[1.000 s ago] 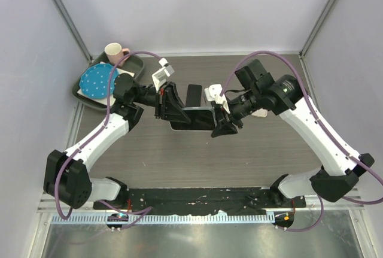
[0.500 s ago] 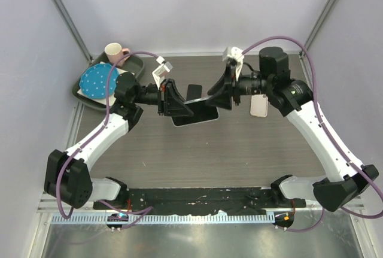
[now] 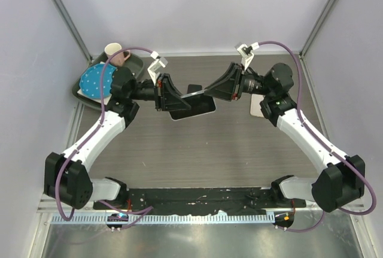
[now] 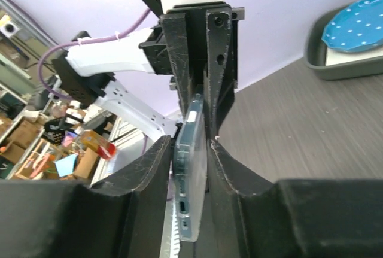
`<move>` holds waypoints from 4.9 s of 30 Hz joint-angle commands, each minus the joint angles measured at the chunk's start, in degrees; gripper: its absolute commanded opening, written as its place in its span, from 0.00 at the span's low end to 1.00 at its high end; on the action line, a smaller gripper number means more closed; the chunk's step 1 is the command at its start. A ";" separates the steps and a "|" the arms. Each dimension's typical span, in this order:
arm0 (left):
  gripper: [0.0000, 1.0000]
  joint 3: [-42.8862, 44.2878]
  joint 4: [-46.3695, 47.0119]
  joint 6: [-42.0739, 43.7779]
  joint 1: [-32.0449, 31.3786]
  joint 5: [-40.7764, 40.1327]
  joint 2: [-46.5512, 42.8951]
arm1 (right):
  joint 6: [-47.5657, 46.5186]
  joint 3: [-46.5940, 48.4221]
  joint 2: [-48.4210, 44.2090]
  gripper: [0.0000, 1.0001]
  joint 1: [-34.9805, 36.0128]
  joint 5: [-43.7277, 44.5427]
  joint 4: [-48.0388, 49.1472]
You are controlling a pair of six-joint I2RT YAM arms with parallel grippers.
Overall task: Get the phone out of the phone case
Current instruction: Remove the phone case from the phone.
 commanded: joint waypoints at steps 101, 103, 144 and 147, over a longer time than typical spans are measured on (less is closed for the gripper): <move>0.30 1.29 5.90 -3.77 -0.85 -3.94 -1.51 | 2.91 -2.59 1.19 0.01 1.58 4.96 20.06; 0.18 1.38 5.90 -3.59 -1.11 -3.86 -1.41 | 3.70 -2.85 1.10 0.01 1.57 5.22 20.85; 0.00 -1.44 20.92 -6.84 -1.55 0.88 -1.85 | 48.08 -3.55 7.08 0.01 -1.15 6.01 61.45; 0.00 -1.18 21.98 -6.93 -1.82 1.59 -1.42 | 49.23 -3.73 6.11 0.01 0.07 5.75 62.60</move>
